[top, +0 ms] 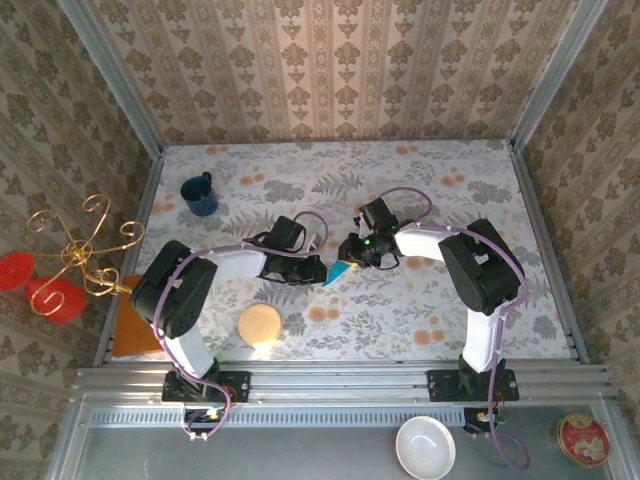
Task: Fold a paper plane with a square sheet of paper (pick it up from the middle)
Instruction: Fold the wing for the fifth time at the center of the table.
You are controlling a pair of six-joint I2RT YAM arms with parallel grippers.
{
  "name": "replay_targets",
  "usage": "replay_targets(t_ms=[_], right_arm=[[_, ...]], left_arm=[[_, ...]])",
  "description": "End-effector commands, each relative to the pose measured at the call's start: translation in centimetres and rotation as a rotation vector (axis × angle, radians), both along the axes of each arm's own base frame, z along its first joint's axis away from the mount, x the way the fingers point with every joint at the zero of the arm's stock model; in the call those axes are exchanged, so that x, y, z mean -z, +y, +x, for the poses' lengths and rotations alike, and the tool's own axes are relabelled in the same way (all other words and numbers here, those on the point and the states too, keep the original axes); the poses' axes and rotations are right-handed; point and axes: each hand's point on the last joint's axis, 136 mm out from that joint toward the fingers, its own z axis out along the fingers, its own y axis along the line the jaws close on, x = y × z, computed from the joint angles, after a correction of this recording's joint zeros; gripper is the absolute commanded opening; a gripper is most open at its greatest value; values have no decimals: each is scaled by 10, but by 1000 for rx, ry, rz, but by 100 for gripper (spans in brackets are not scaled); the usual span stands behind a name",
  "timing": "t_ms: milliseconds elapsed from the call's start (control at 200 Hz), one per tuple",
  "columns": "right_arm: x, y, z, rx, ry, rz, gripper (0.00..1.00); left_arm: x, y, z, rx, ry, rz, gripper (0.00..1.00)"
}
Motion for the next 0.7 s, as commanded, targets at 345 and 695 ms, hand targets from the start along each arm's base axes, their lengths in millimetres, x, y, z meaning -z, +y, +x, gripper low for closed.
replay_targets(t_ms=[345, 695], right_arm=[[21, -13, -10, 22, 70, -70, 26], [20, -15, -9, 30, 71, -67, 26]], left_arm=[[19, 4, -21, 76, 59, 40, 13], [10, 3, -20, 85, 33, 53, 15]])
